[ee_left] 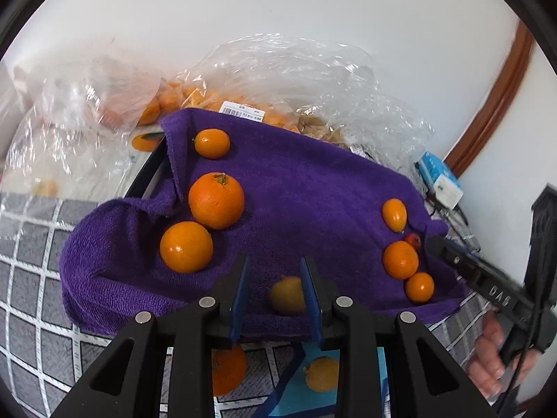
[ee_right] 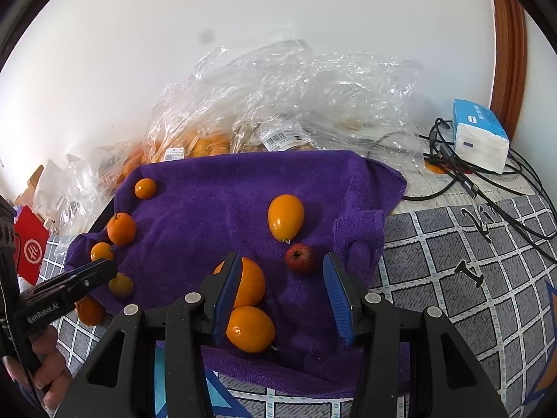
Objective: Organize fruits
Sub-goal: 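Carry both fruits onto the purple towel and open both grippers, then grasp a yellow-green fruit with the right gripper while the left gripper grasps an orange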
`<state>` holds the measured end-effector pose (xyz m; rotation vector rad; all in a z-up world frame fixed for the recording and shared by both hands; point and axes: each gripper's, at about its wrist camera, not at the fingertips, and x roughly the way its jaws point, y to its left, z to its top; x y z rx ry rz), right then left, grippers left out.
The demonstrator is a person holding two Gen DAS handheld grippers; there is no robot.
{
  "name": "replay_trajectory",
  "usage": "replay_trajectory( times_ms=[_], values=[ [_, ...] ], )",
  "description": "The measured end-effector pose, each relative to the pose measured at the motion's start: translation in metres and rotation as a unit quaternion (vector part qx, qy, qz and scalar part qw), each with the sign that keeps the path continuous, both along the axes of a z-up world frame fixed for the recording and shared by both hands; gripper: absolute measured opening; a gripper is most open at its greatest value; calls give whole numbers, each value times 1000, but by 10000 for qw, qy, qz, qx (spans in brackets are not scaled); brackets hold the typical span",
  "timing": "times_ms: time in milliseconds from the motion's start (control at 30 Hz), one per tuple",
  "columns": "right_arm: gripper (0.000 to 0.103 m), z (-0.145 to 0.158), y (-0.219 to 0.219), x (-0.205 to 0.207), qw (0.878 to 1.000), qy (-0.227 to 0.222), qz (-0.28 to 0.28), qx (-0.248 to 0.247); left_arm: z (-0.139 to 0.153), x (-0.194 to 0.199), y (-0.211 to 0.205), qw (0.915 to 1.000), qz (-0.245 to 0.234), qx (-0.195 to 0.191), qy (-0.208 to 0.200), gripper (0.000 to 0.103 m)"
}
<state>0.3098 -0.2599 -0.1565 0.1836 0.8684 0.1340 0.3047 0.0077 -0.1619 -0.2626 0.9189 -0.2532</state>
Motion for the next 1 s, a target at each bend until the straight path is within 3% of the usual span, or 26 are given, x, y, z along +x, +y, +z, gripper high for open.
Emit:
replay_trajectory(
  times_ms=[233, 367, 500, 733, 867, 1000],
  values=[
    [48, 5, 0, -3, 9999, -47, -120, 98, 12, -5, 10, 9997, 134, -131, -142, 30],
    [47, 11, 5, -10, 9996, 84, -269, -47, 23, -10, 15, 9990, 172, -201, -364, 30],
    [47, 26, 16, -29, 9992, -77, -268, -279, 36, -17, 20, 9976, 213, -273, -607, 30],
    [47, 46, 40, -60, 9992, -203, -78, -346, 69, -30, 17, 9923, 214, 90, -1217, 30],
    [49, 42, 57, -69, 9994, -15, 271, -216, 78, -34, 23, 9941, 290, 45, -1042, 30],
    [52, 29, 81, -68, 9981, 151, 517, -296, 72, -50, 39, 9960, 400, 208, -770, 42]
  ],
)
